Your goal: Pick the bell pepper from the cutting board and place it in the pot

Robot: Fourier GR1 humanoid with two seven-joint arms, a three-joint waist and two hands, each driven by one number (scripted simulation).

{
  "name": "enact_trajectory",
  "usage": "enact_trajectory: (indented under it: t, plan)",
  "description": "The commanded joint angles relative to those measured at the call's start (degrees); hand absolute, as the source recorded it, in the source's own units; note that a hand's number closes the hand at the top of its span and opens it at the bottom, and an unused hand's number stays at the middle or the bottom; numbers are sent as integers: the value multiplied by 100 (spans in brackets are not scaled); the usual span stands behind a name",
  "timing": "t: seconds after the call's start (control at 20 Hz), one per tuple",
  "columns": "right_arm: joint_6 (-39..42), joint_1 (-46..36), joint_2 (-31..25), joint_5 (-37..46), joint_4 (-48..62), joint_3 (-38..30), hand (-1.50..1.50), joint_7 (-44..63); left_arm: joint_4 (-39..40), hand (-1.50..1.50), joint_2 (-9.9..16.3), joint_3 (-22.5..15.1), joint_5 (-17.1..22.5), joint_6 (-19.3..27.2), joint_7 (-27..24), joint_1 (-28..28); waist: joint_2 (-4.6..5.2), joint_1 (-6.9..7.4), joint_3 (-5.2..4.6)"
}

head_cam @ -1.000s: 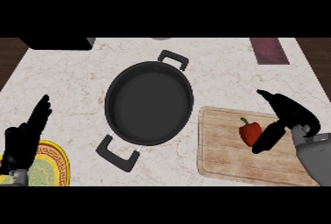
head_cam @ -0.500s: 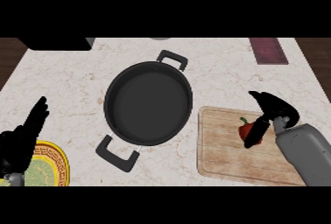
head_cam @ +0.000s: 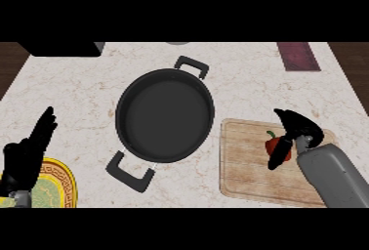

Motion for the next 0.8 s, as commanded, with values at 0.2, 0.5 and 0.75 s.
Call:
enact_trajectory:
  t: [0.2, 0.5, 0.75]
  plan:
    - [52, -89, 487, 645, 528, -310, -150, -39, 225, 0, -83, 324, -158, -250, -96, -95, 0, -3, 0]
    - [468, 21, 222, 714, 798, -338, 150, -933, 258, 0, 34, 508, -104, -472, 24, -352, 1, -18, 0]
    - [199, -157, 516, 1234, 963, -399, 150, -1167, -122, 0, -327, 347, -288, -433, 90, 15, 0, 11, 1]
